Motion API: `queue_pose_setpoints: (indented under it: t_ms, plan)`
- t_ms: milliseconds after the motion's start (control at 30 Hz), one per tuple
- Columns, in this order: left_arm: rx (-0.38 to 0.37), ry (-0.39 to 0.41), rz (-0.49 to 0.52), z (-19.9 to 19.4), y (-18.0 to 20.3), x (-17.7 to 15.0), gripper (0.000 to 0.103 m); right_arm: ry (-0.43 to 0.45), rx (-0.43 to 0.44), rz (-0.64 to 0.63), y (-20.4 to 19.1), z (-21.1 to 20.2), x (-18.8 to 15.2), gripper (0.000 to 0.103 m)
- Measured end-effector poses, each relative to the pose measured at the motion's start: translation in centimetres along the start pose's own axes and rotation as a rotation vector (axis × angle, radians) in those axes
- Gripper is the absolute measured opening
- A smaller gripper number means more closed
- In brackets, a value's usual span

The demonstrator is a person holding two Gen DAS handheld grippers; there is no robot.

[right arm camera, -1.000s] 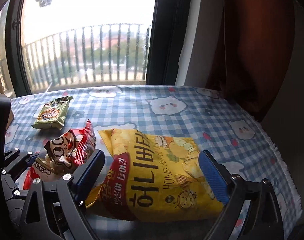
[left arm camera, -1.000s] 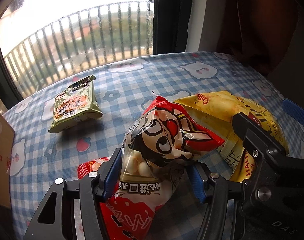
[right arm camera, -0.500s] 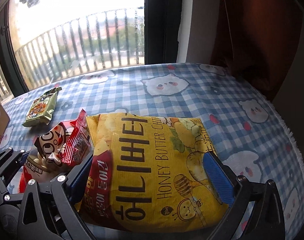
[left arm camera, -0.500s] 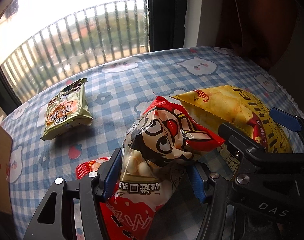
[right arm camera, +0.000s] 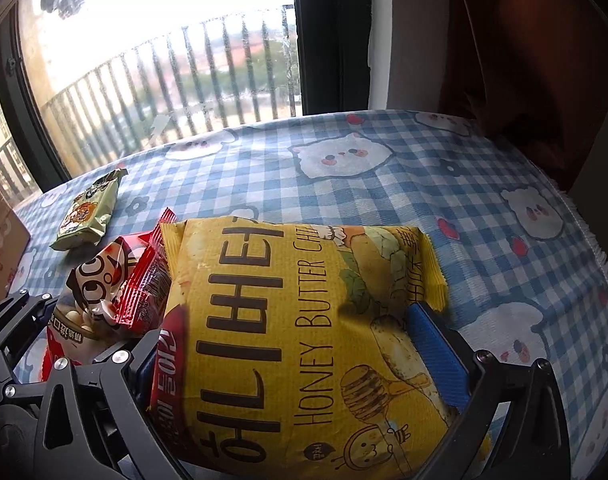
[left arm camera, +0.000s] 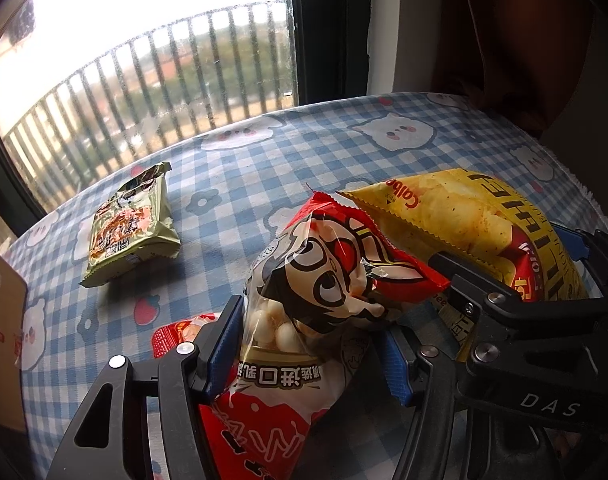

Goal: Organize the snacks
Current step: 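Hold both bags and begin lifting them with both tools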

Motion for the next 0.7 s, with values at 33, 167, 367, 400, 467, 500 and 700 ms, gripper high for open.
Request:
queue_pose_setpoints:
  t_ms: [33, 167, 367, 400, 467, 500, 700]
  plan:
    - [0.003, 0.001, 0.004, -0.1, 0.1, -0.1, 0.063, 0.002, 0.006, -0.004, -0.1, -0.1, -0.1, 0.098]
    - [-0.007, 0.003, 0.005, -0.3, 0.1, -0.2, 0.062, 0.021, 0.001, -0.027, -1.1, -0.9, -0.3, 0.089]
    - [-0.037, 0.013, 0.005, -1.1, -0.2, -0.7, 0.061, 0.051, -0.024, -0.059, -2.7, -2.2, -0.6, 0.077]
    - [-0.039, 0.017, 0.0, -1.2, -0.4, -0.8, 0.061, 0.056, -0.028, -0.062, -3.0, -2.5, -0.7, 0.075]
    - [-0.043, 0.028, -0.009, -1.7, -0.9, -0.9, 0.061, 0.06, -0.02, -0.055, -3.5, -2.9, -0.7, 0.073]
    - [-0.044, 0.032, -0.013, -2.0, -1.2, -0.9, 0.061, 0.064, -0.01, -0.044, -3.7, -3.1, -0.8, 0.073]
    - [-0.046, 0.057, -0.038, -3.9, -2.9, -1.7, 0.06, 0.071, 0.021, -0.028, -5.5, -4.7, -1.1, 0.071]
Point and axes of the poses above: each gripper's, at about its wrist camera, not at the fingertips, and z roughly the way its jaws point, y to its right, x to its top, the point moved 2 cm from there along z, roughly the way its jaws point, and after that the axes turned 3 degrees about -y, right-handed, at the moved point
